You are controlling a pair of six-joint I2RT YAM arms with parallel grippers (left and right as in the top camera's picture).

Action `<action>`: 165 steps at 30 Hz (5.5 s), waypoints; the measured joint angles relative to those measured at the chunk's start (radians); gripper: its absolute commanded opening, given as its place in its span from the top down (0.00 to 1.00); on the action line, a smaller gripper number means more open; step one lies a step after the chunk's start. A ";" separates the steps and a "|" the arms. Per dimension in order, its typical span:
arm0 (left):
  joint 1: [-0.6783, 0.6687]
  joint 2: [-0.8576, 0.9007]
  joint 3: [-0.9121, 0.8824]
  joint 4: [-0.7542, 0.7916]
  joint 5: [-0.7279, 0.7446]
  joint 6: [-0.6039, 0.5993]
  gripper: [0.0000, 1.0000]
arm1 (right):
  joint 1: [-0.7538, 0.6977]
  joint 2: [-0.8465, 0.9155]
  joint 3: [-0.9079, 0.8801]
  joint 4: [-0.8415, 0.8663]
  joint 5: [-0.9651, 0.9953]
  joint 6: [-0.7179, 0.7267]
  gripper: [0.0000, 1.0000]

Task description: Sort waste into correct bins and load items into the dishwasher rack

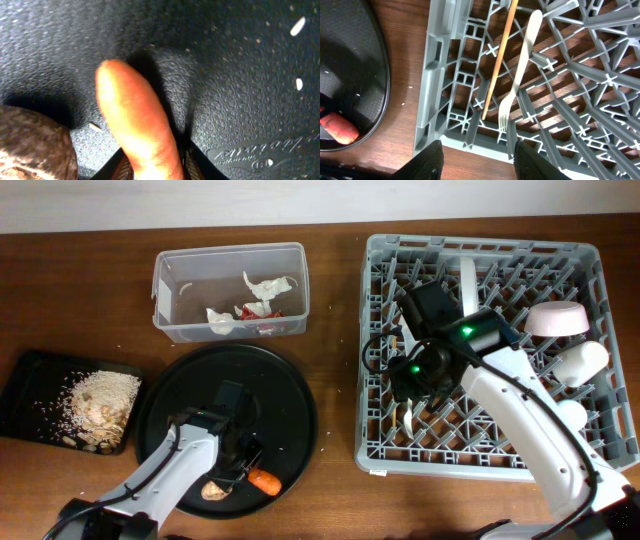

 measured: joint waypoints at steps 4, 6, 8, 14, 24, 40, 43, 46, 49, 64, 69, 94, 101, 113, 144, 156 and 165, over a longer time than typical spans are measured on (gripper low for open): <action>-0.001 -0.003 0.005 0.021 -0.012 0.055 0.75 | 0.000 0.000 0.000 0.000 0.000 0.000 0.50; -0.001 -0.002 0.011 0.024 -0.025 0.097 0.76 | 0.000 0.000 0.000 0.000 0.000 0.000 0.50; -0.002 0.009 0.050 0.027 -0.064 0.165 0.76 | 0.000 0.000 0.000 -0.001 0.000 0.000 0.51; 0.059 0.009 0.235 -0.023 -0.127 0.335 0.76 | 0.000 0.000 0.000 -0.001 0.000 0.001 0.50; 0.597 0.009 0.370 0.054 -0.159 0.548 0.79 | 0.000 0.000 0.000 -0.001 0.000 0.000 0.50; 1.002 0.186 0.371 0.175 -0.217 0.578 0.91 | 0.000 0.000 0.000 -0.004 0.000 0.000 0.50; 1.002 0.212 0.371 0.142 -0.216 0.578 0.94 | 0.000 0.000 0.000 -0.004 0.000 0.000 0.50; 1.002 0.212 0.371 0.099 -0.189 0.578 0.97 | 0.000 0.000 0.000 -0.005 0.000 0.000 0.50; 1.000 0.212 0.373 0.033 -0.145 0.578 0.97 | 0.000 0.000 0.000 -0.004 0.000 0.000 0.50; 0.959 0.212 0.375 -0.076 -0.130 0.578 0.96 | 0.000 0.000 0.000 -0.001 0.000 0.000 0.50; 1.010 0.212 0.392 -0.078 -0.130 0.578 0.90 | 0.000 0.000 0.000 -0.001 0.000 0.000 0.50; 0.826 0.212 0.416 0.056 -0.064 0.724 0.92 | 0.000 0.000 0.000 -0.006 0.000 0.000 0.50; 0.811 0.222 0.416 0.055 -0.135 0.743 0.99 | 0.000 0.000 0.000 -0.008 0.000 0.001 0.51; 0.783 0.337 0.417 0.162 -0.008 0.781 0.99 | 0.000 0.000 0.000 -0.008 0.000 0.000 0.50; 0.521 0.337 0.417 0.341 0.070 0.677 0.87 | 0.000 0.000 0.000 -0.008 0.000 0.000 0.51; 0.494 0.196 0.555 -0.050 0.061 0.798 0.43 | 0.000 0.000 0.000 -0.019 0.000 0.000 0.50; 0.189 0.134 0.563 -0.344 0.053 0.888 0.21 | 0.000 0.000 0.000 -0.027 0.000 0.000 0.49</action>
